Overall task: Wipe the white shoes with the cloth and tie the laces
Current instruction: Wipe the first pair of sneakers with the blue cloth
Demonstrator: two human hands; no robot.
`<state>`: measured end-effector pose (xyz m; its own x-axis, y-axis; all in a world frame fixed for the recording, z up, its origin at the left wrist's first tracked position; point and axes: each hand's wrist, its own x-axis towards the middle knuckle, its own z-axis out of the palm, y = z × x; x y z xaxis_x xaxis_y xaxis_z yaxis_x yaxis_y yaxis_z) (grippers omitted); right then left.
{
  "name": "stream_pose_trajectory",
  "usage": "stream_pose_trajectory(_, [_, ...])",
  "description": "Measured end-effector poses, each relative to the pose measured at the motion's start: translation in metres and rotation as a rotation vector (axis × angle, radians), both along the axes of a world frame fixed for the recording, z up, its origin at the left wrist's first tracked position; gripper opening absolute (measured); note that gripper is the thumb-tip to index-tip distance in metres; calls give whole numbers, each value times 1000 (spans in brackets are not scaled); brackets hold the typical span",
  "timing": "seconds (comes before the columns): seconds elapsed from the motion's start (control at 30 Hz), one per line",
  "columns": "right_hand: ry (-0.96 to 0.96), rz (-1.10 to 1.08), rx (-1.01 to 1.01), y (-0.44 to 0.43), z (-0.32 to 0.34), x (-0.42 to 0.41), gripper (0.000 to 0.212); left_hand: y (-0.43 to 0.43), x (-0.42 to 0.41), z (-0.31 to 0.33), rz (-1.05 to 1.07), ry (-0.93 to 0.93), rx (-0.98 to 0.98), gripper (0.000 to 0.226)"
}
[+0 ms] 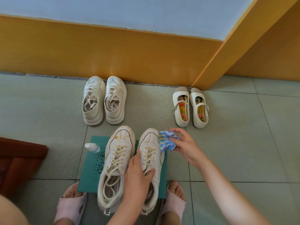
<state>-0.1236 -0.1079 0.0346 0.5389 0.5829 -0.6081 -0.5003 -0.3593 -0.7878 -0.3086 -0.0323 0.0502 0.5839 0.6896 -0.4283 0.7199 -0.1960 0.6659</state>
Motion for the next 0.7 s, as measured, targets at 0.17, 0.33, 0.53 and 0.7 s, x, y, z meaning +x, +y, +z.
stream_pose_trajectory(0.17, [-341, 30, -190, 8, -9, -5, 23, 0, 0, 0, 2, -6, -8, 76])
stream_pose_trajectory(0.33, [-348, 35, -149, 10, -3, -11, 23, 1, -1, -2, 6, -7, -6, 76])
stream_pose_trajectory(0.53, [-539, 180, -144, 10, -3, -29, 51, 1, 0, 0, -2, -11, -9, 76])
stream_pose_trajectory(0.7, [-606, 112, -167, 11, -16, -39, 45, 1, 0, -1, 1, -3, -13, 77])
